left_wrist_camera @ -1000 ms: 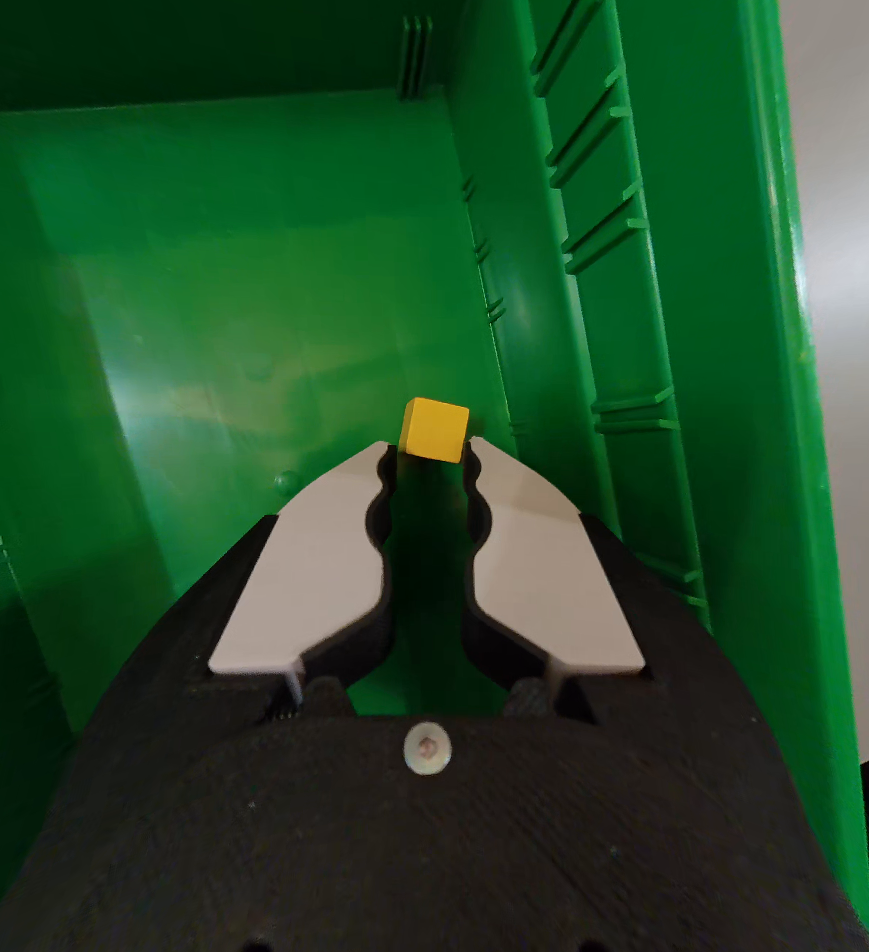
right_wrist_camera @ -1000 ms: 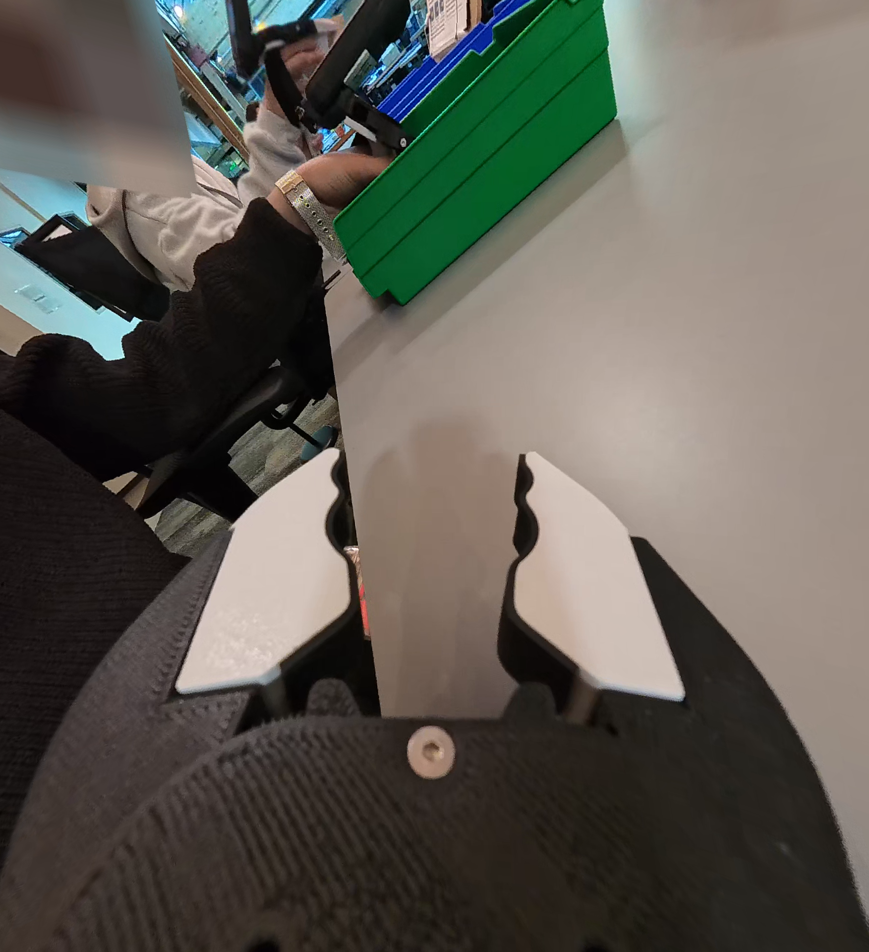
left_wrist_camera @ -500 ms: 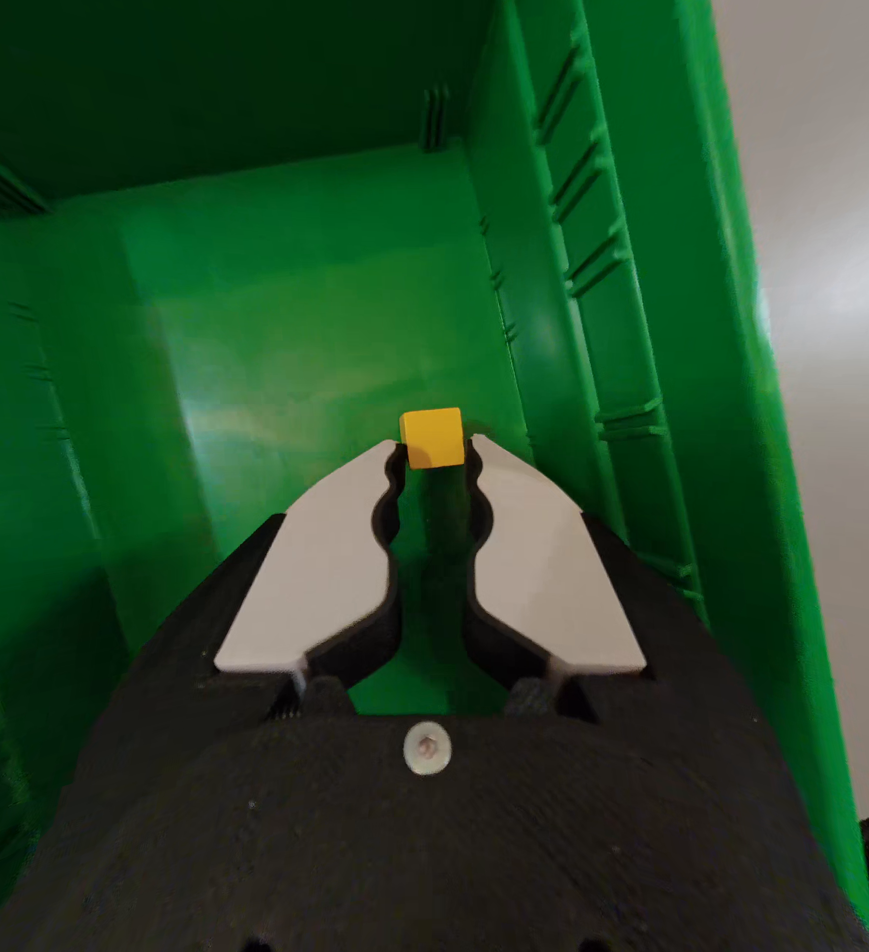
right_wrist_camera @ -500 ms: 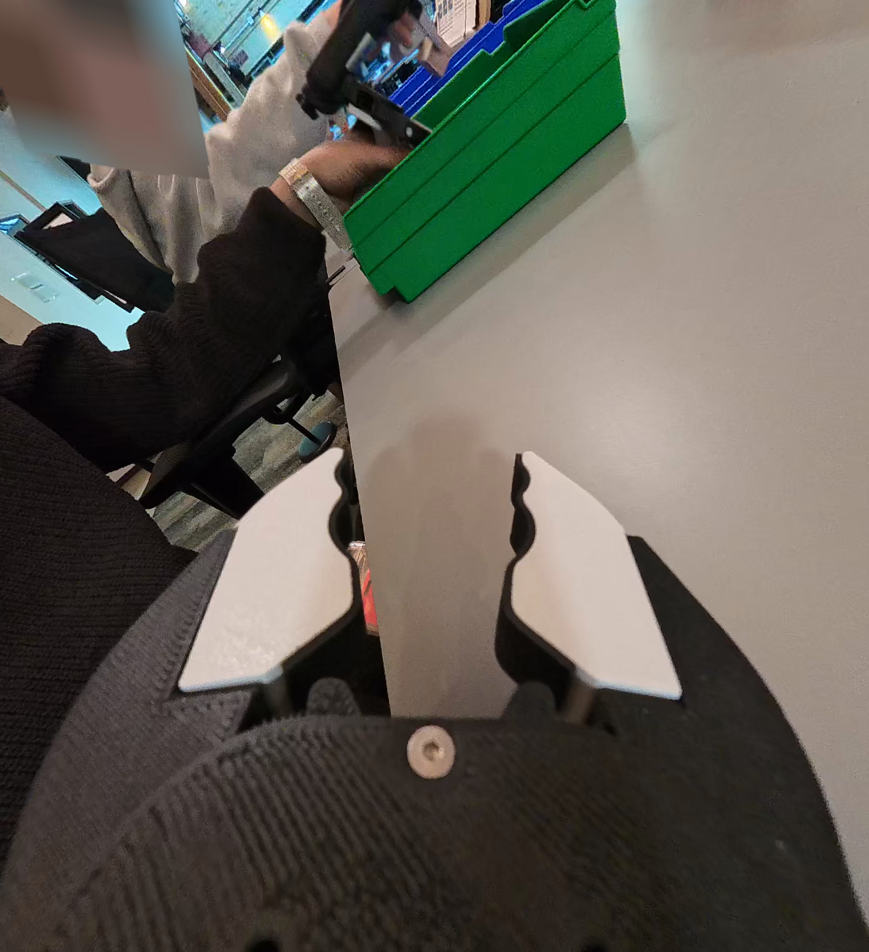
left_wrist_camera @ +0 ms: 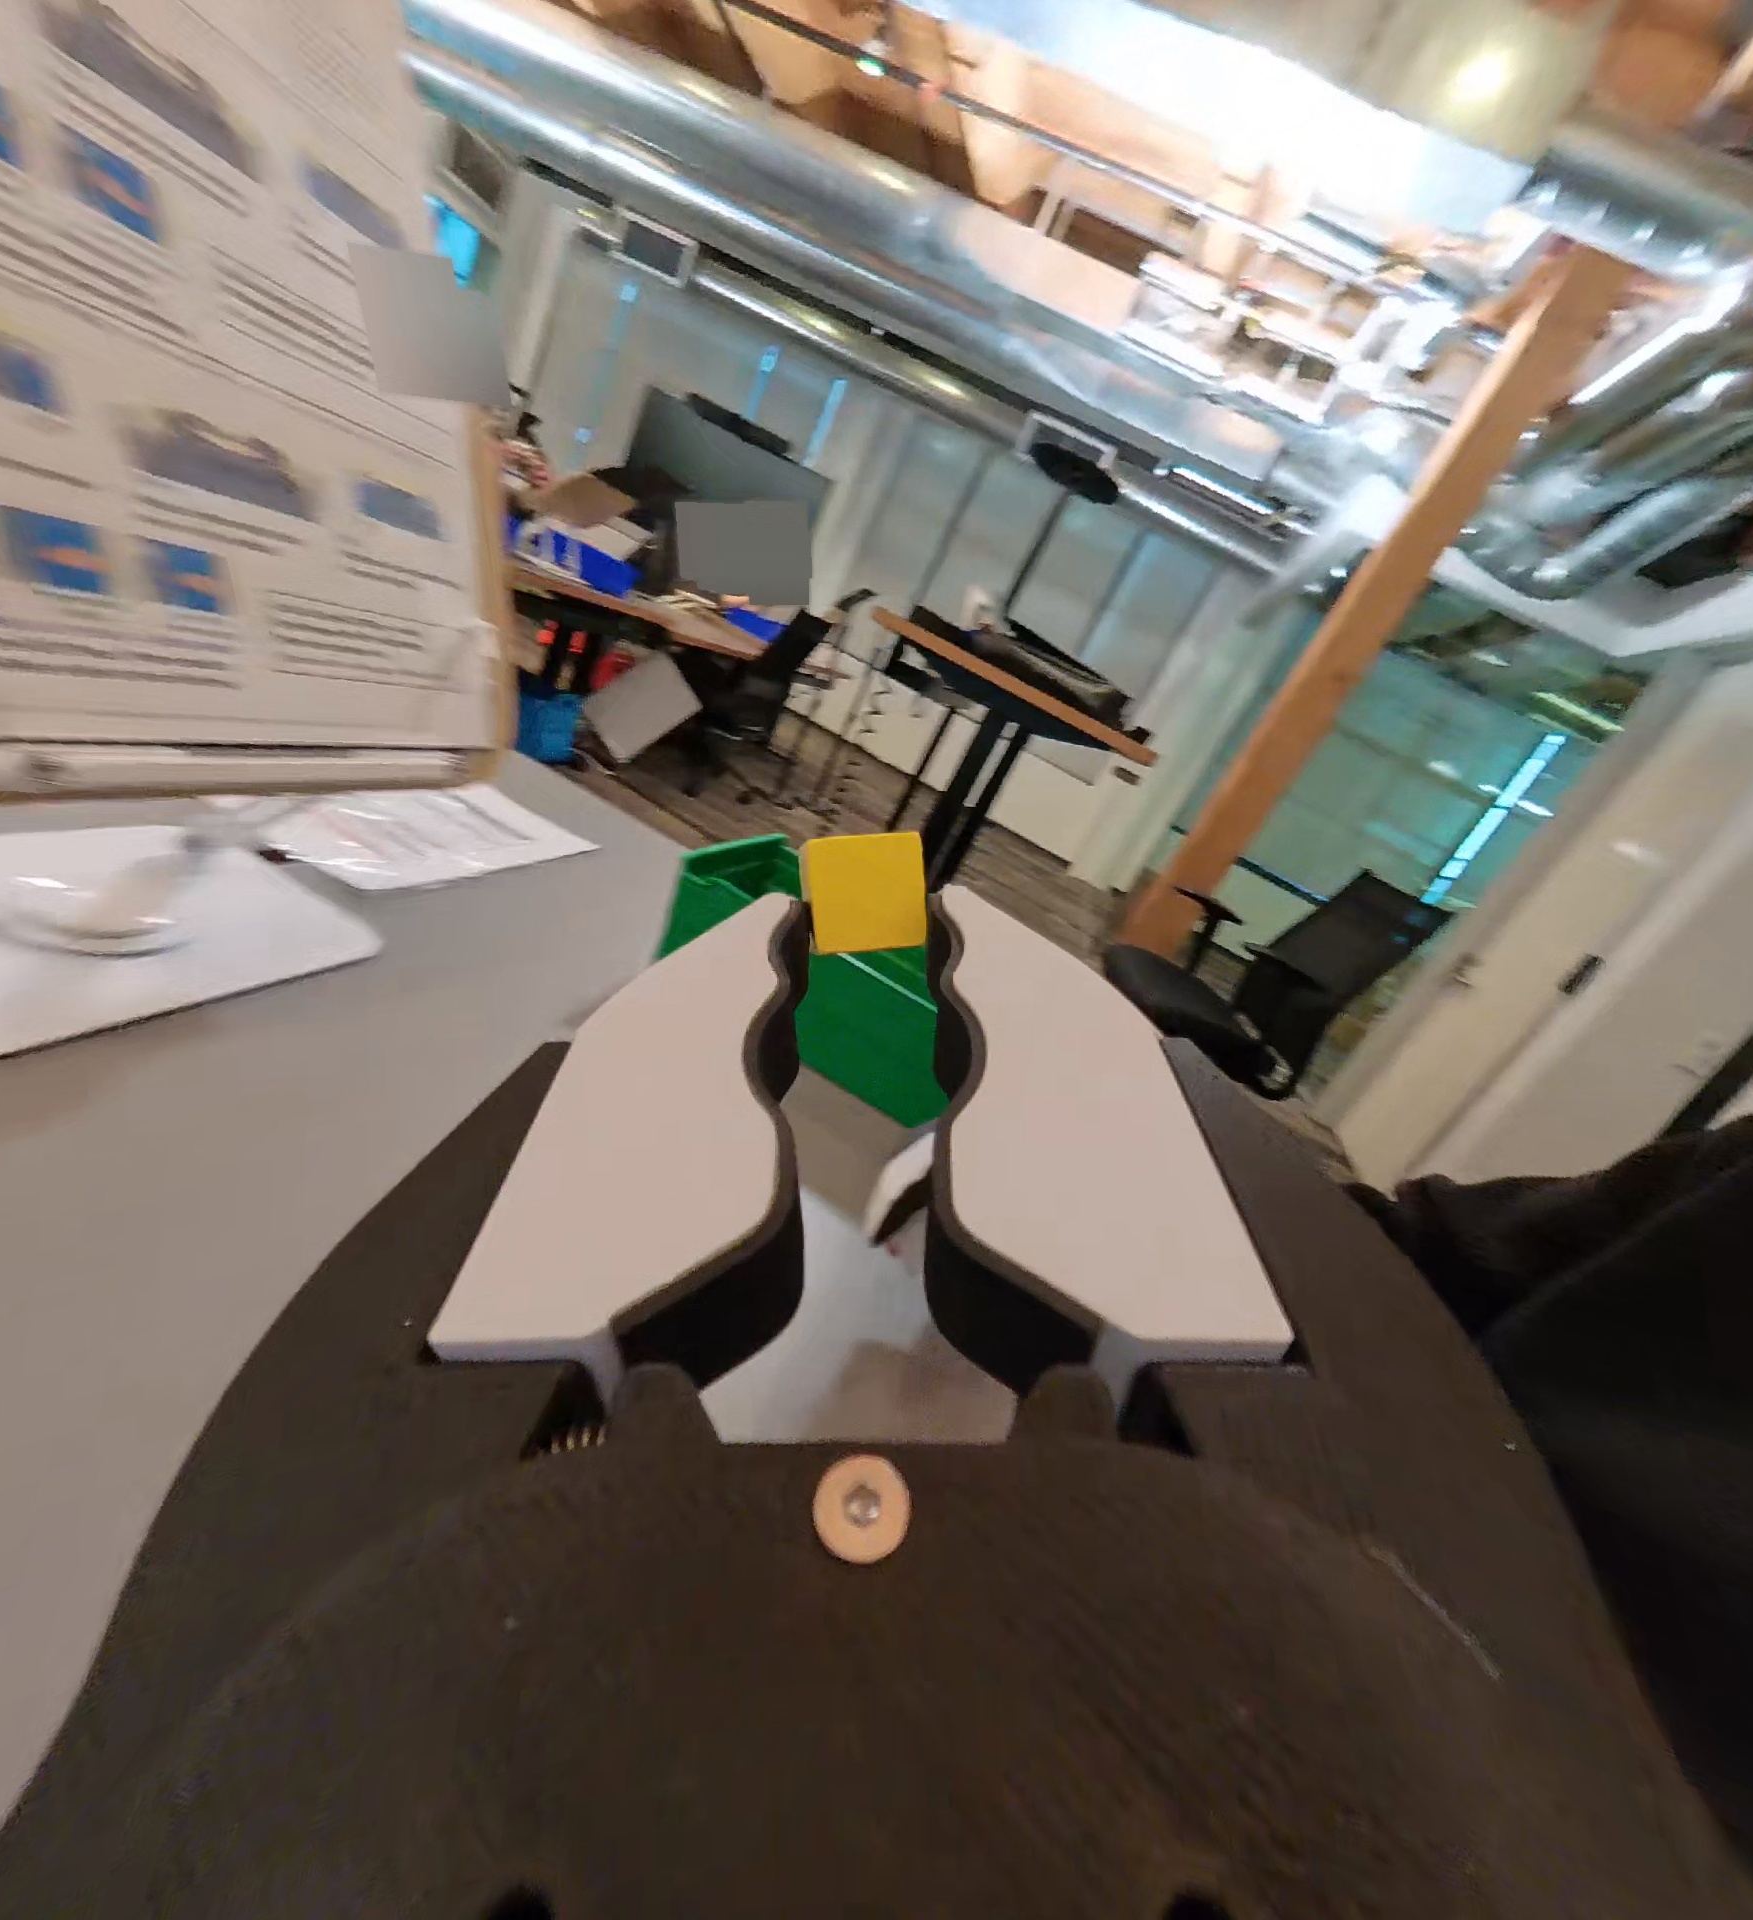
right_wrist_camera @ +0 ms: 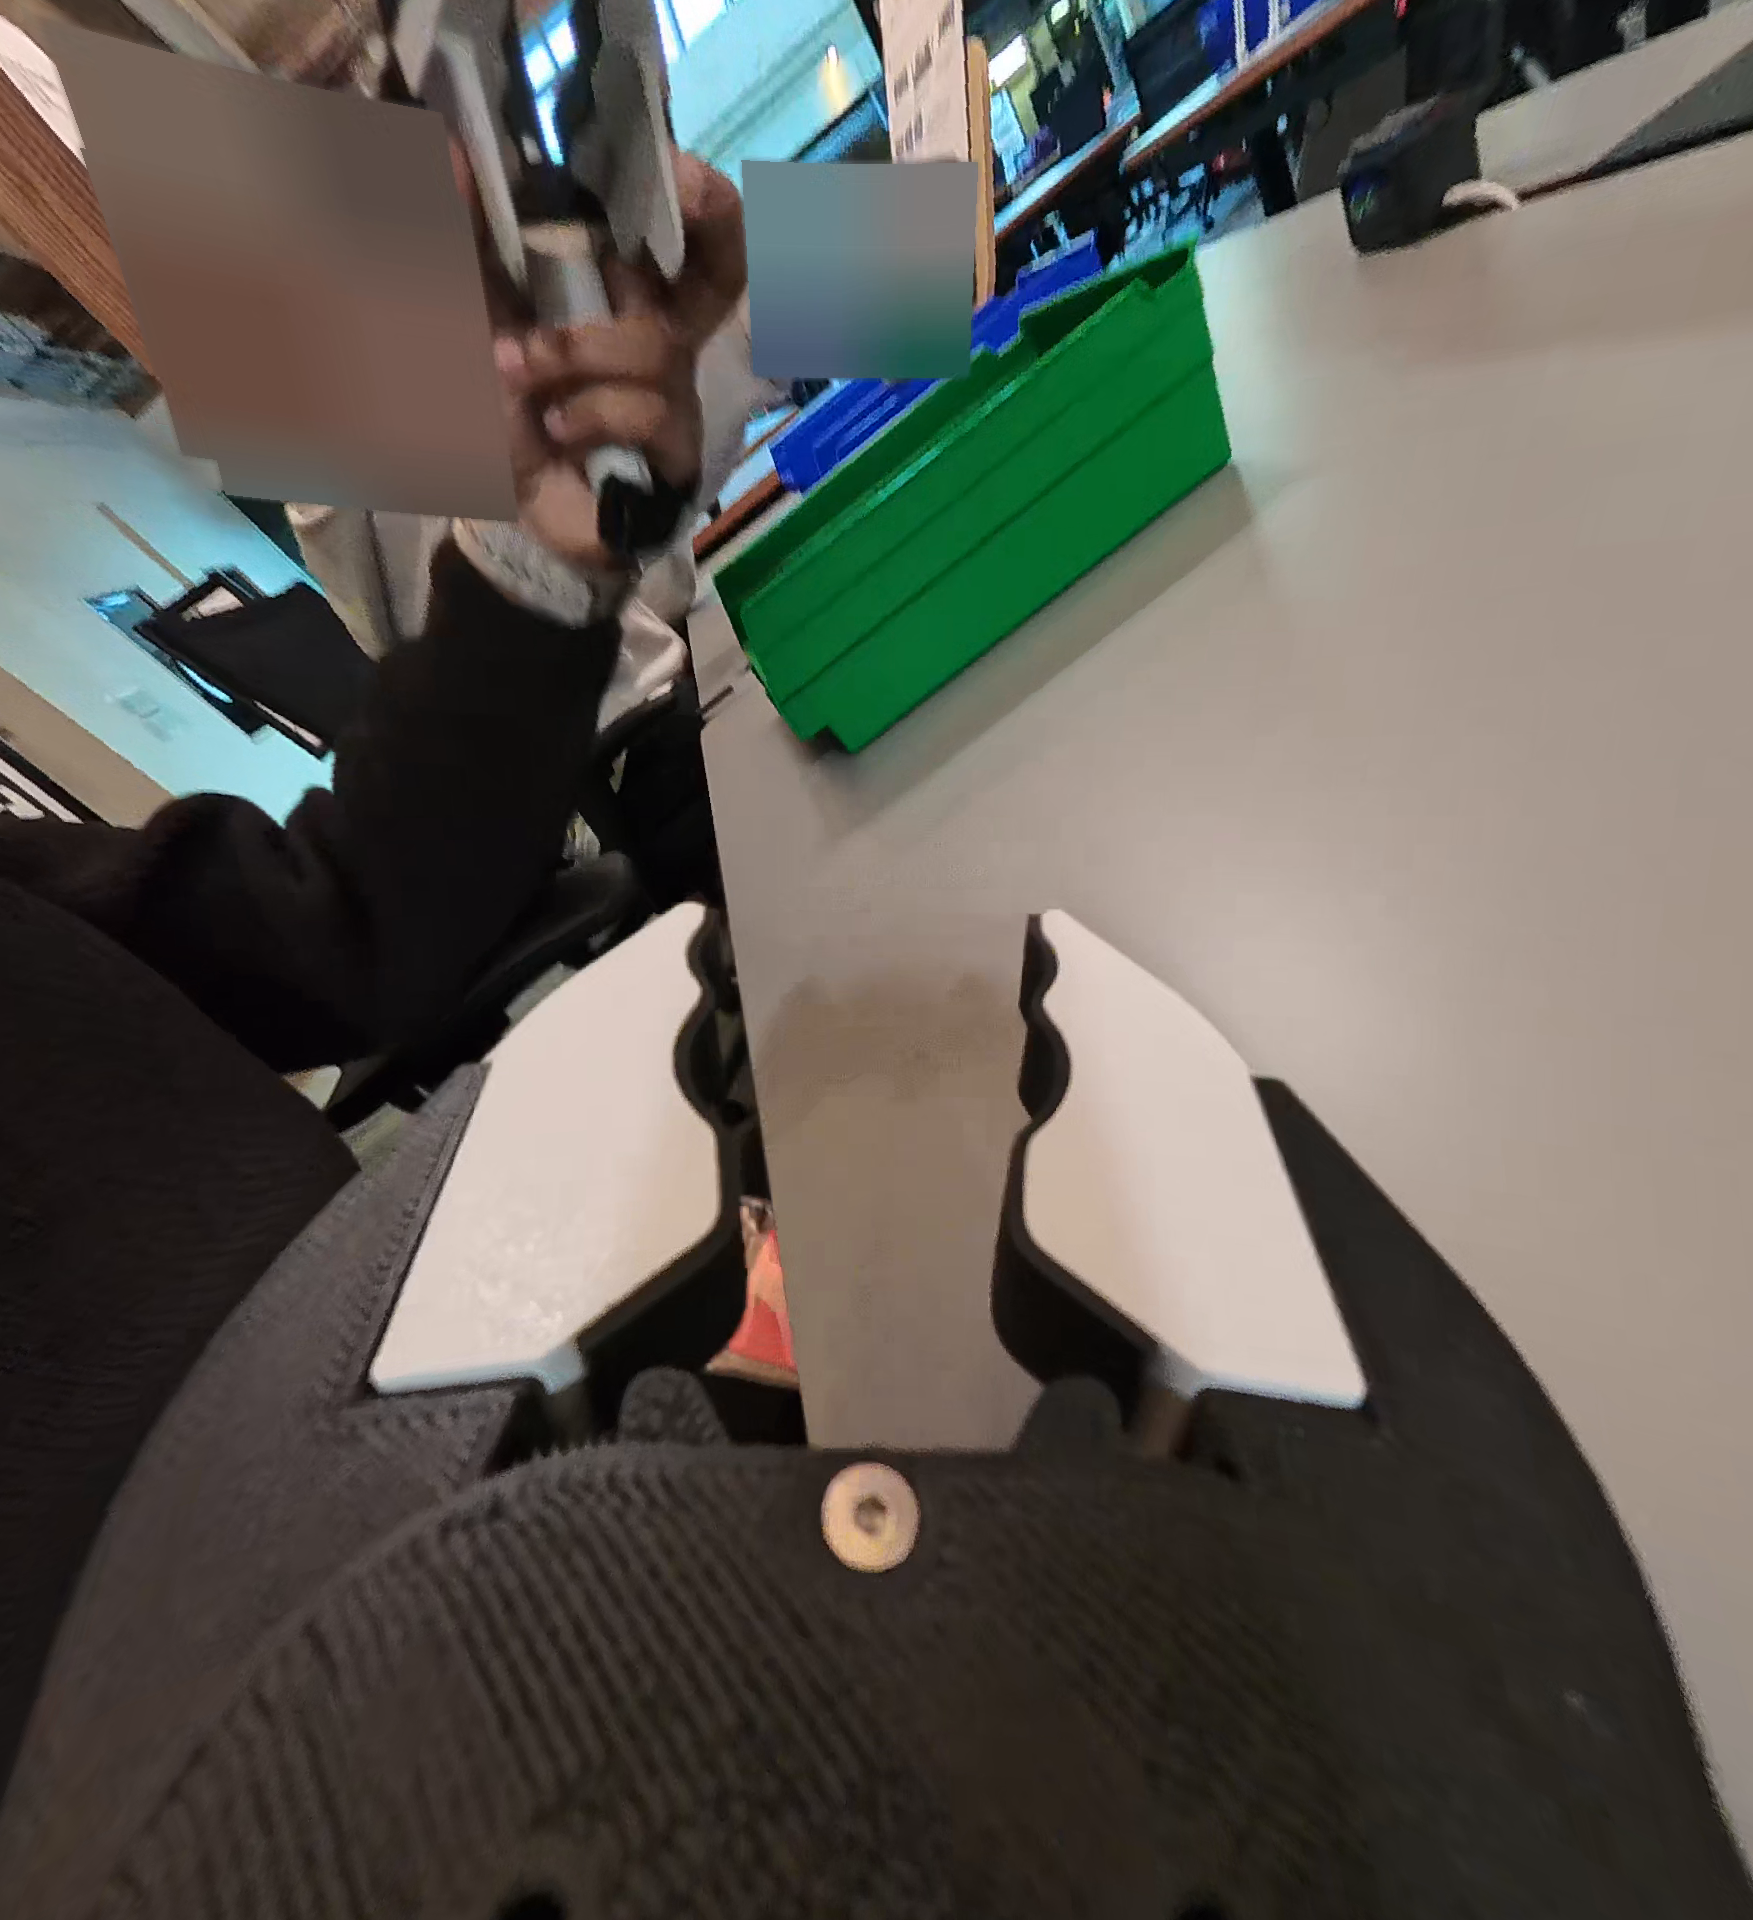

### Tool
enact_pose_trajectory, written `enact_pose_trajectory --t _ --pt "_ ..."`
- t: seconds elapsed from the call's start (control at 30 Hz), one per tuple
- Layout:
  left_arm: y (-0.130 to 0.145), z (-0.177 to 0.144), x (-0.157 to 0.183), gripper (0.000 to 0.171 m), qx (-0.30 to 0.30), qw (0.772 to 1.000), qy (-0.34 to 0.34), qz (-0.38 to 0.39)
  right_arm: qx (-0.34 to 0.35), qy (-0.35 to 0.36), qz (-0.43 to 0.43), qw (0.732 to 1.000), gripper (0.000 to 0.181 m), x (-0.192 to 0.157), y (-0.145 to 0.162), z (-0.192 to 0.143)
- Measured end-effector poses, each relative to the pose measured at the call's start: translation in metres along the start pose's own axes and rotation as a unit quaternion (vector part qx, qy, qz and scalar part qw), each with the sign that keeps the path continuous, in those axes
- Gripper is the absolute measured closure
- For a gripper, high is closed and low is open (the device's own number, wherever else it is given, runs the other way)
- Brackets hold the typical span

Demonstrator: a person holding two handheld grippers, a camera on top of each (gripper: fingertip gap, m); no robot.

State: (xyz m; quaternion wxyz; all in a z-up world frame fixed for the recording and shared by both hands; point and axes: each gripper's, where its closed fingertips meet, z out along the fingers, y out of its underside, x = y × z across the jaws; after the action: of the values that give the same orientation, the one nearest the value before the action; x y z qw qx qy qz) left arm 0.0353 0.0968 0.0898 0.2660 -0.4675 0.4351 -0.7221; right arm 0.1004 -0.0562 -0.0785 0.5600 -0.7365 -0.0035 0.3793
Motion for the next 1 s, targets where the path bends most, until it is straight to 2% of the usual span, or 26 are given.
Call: enact_pose_trajectory --t 0.17,0.27,0.37,0.5,0.6,0.73,0.83,1.0 --pt "0.092 0.070 0.035 0.150 -0.016 0.993 0.084 -0.087 0.074 -0.027 0.009 0.997 0.128 -0.010 -0.026 -0.020" --pt "0.143 0.089 0.038 0.150 -0.046 0.983 0.100 -0.147 0.104 -0.046 0.029 0.993 0.131 -0.013 -0.037 -0.032" --pt "0.167 0.095 0.041 0.150 -0.068 0.974 0.124 -0.175 0.104 -0.057 0.044 0.992 0.131 -0.011 -0.038 -0.039" --pt "0.186 0.095 0.037 0.150 -0.085 0.973 0.129 -0.169 0.102 -0.064 0.050 0.991 0.135 -0.010 -0.037 -0.038" --pt "0.187 0.094 0.036 0.150 -0.074 0.969 0.143 -0.187 0.080 -0.079 0.057 0.992 0.137 -0.015 -0.028 -0.029" --pt "0.194 0.093 0.039 0.150 -0.089 0.965 0.160 -0.190 0.061 -0.080 0.046 0.994 0.146 -0.018 -0.020 -0.020" --pt "0.198 0.092 0.039 0.150 -0.096 0.965 0.162 -0.182 0.068 -0.058 0.035 0.995 0.148 -0.012 -0.021 -0.019" --pt "0.197 0.091 0.039 0.150 -0.096 0.966 0.164 -0.177 0.071 -0.066 0.042 0.994 0.148 -0.012 -0.021 -0.019"
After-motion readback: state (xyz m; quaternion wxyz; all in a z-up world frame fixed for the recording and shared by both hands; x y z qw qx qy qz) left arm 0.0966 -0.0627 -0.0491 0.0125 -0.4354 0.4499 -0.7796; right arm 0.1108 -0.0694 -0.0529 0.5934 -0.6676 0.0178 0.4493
